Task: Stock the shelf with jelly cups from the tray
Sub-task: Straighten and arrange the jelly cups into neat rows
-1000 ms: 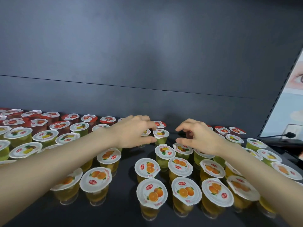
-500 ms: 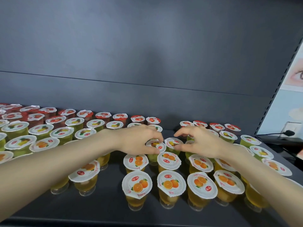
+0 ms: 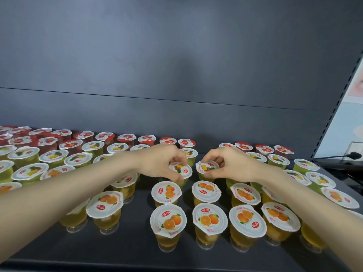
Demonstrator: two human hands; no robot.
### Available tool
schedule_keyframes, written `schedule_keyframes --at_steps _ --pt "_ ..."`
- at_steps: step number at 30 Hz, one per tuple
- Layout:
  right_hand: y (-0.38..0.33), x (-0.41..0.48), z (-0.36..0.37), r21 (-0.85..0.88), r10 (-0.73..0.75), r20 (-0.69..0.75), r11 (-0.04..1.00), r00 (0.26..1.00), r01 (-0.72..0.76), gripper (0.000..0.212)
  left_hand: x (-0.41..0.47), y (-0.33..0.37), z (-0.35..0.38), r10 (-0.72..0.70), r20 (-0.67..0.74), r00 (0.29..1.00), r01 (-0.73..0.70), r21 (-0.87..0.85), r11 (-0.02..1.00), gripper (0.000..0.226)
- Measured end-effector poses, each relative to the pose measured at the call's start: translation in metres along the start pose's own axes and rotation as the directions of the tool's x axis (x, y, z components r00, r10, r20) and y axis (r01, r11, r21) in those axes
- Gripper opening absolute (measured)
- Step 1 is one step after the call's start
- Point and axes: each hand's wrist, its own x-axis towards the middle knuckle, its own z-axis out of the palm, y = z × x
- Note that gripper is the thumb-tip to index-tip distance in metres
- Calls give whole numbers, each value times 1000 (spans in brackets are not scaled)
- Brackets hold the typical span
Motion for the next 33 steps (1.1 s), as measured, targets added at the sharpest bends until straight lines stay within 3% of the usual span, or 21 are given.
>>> schedule_keyframes --at_steps 9,33 --pt "-29 24 13 -12 -29 -7 1000 1000 29 32 -12 -31 -9 -154 -9 988 154 -35 987 38" --pt "-37 22 19 -90 25 -51 996 998 -29 32 -20 -36 1 -181 -82 980 179 -31 983 38"
